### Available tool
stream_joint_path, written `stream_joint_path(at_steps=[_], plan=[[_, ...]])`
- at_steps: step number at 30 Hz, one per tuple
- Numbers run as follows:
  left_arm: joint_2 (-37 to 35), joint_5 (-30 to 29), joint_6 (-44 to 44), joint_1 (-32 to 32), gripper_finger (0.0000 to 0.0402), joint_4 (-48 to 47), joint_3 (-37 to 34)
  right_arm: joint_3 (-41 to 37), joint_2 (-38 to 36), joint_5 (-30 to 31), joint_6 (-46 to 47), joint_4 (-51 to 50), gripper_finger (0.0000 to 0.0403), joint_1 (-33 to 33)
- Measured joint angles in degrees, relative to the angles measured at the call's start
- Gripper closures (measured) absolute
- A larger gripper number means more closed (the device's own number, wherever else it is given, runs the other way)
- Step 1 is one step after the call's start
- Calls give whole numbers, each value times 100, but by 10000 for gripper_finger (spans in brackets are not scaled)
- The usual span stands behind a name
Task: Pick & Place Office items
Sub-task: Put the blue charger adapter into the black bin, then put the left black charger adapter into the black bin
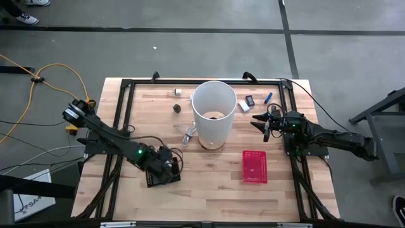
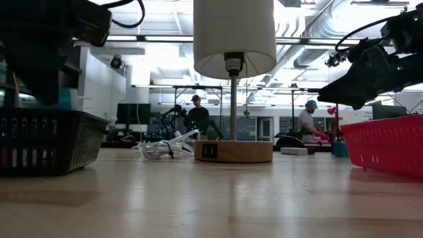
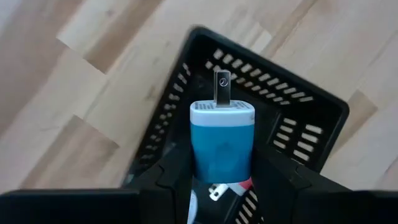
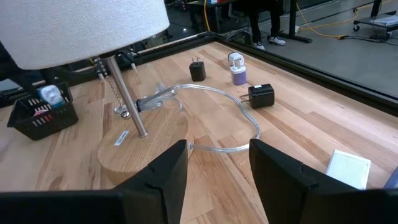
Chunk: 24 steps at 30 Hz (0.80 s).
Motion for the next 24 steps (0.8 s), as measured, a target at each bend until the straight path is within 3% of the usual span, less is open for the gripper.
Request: stream_joint_path(at_steps=[11,18,24], plan=[[327,37,-41,-63,275,203,0,0,-2,2,0,0,243,0],[319,37,-16,-61,241,207,0,2,-2,2,0,2,243,0],[319,34,-13,-61,234,201,0,0,-2,2,0,2,243,-2]])
